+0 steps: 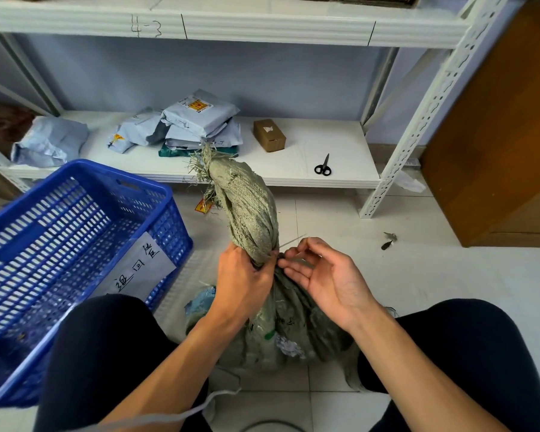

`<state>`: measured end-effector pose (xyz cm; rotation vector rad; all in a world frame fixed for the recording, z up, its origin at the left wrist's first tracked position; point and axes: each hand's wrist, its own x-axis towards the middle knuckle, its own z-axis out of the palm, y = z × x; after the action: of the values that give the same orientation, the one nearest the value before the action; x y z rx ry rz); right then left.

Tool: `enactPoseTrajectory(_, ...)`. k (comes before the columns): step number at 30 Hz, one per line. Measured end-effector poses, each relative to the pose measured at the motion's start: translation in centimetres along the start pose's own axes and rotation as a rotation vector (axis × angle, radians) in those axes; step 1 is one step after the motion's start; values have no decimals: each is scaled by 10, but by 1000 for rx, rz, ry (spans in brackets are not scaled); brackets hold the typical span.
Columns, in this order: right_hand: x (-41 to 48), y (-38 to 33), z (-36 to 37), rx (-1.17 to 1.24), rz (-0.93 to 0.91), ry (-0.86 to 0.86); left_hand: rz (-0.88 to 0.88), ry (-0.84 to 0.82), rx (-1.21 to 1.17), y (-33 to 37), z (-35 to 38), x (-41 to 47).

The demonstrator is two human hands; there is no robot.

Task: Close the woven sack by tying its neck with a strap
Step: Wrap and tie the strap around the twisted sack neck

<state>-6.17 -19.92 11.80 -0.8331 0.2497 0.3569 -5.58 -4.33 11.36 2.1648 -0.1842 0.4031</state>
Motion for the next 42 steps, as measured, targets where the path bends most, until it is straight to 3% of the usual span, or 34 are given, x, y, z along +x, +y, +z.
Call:
enactPoseTrajectory(28, -2, -3, 2, -17, 18, 35, -12, -55, 17, -1, 1, 0)
enactPoseTrajectory(42, 0, -1, -3, -108, 127, 60, -20, -91, 17, 6, 2, -4)
